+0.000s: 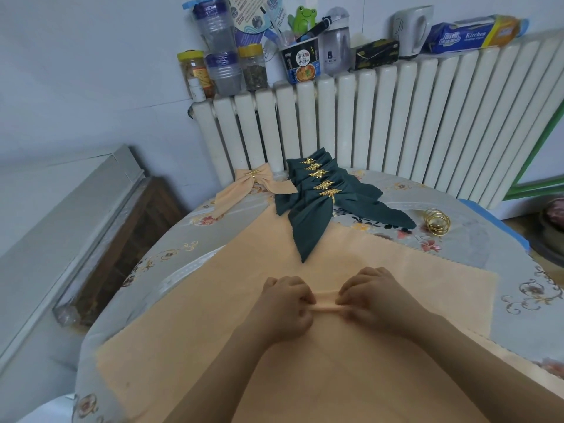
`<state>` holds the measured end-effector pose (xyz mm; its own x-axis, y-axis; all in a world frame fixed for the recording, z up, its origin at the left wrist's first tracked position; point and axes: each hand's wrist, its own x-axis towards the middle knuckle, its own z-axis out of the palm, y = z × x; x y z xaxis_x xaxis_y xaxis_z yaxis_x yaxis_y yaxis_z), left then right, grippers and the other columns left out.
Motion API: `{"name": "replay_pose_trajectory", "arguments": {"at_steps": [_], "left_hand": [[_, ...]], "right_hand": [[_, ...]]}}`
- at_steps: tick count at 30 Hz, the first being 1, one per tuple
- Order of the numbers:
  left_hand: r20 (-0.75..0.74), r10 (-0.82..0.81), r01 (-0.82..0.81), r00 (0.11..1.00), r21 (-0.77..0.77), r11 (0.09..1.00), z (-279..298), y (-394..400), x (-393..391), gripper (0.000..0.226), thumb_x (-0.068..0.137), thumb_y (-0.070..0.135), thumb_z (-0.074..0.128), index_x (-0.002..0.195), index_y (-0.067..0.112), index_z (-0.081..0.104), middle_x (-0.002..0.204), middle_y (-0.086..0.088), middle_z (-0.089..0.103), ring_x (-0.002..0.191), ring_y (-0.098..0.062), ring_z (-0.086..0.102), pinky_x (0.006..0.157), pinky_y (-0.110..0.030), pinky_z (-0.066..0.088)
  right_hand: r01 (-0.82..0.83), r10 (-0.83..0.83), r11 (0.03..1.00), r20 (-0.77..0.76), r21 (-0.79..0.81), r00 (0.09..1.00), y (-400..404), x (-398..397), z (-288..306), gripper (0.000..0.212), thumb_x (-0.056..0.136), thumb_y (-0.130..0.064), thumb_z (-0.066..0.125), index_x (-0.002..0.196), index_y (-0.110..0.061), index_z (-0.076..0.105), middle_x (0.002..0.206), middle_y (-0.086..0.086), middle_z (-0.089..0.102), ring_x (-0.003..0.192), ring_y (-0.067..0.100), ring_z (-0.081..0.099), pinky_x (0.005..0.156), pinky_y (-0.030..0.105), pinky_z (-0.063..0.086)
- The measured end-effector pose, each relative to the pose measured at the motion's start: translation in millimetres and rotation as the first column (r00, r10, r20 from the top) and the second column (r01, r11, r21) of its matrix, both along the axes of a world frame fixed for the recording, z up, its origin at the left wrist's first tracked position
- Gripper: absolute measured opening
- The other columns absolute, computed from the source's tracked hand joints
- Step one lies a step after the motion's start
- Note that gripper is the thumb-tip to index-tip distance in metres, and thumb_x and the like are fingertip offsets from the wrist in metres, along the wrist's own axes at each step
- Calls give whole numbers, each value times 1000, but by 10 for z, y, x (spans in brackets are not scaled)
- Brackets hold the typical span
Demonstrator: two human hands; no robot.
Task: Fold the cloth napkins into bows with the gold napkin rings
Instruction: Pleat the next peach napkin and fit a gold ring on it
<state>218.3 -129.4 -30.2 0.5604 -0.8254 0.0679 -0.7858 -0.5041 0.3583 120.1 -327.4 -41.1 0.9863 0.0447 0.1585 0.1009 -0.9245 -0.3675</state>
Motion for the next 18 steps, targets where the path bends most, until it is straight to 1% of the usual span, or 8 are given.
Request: {"name": "replay_pose_trajectory", "arguments": {"at_steps": [2,5,7,8,10,13,16,18], "left_hand": [[-79,46,-50,996,-49,998,20,0,-12,16,85,27,56,93,20,68,100,10,60,95,-6,53,93,-26,33],[-227,155,-175,961,-68,982,19,-49,8,13,83,28,67,85,16,73,93,5,63,87,-10,57,84,-22,43],[-288,198,-213,937,-22,977,33,-77,25,11,77,28,75,83,18,74,92,5,60,88,-11,57,85,-24,45],[-285,209,-218,935,3,976,43,-95,44,12,74,29,76,82,20,75,93,6,59,91,-10,56,89,-27,43],[-247,234,-228,940,55,972,62,-130,67,15,72,32,78,83,23,75,100,7,57,100,-9,52,96,-30,37],[-189,268,-245,945,133,960,111,-155,66,28,73,36,76,97,25,65,108,5,56,106,-12,48,95,-30,33],[-210,254,-213,944,199,957,169,-164,48,36,79,33,71,111,24,59,108,3,58,105,-15,50,94,-31,31],[-98,182,-160,978,200,967,189,-158,14,26,81,32,68,105,24,64,102,5,57,103,-14,50,90,-30,27]], "right_hand": [[28,-28,1000,-2,11,1000,8,2,5,38,83,-61,48,95,-35,72,107,-22,63,105,3,46,84,22,23],[129,-132,991,-69,-42,989,79,76,29,23,86,-50,57,93,-33,70,108,-19,59,107,6,45,86,25,24],[168,-174,984,-118,-58,978,133,121,27,12,82,-46,62,88,-36,64,111,-15,54,108,8,43,85,26,24],[182,-190,981,-135,-68,972,150,131,43,12,81,-44,63,88,-36,59,113,-13,53,109,10,42,87,26,25],[209,-220,974,-161,-87,962,162,134,52,24,81,-43,64,101,-33,53,117,-9,52,112,14,42,92,29,29],[242,-264,962,-203,-125,943,176,155,93,42,83,-43,62,120,-29,48,120,-5,54,114,17,42,95,31,31],[194,-233,961,-194,-197,953,221,168,148,30,87,-41,57,113,-28,57,115,-3,56,110,17,42,88,29,31],[165,-200,956,-127,-241,972,236,134,169,24,88,-40,55,107,-26,61,110,-4,56,106,17,43,81,28,28]]}}
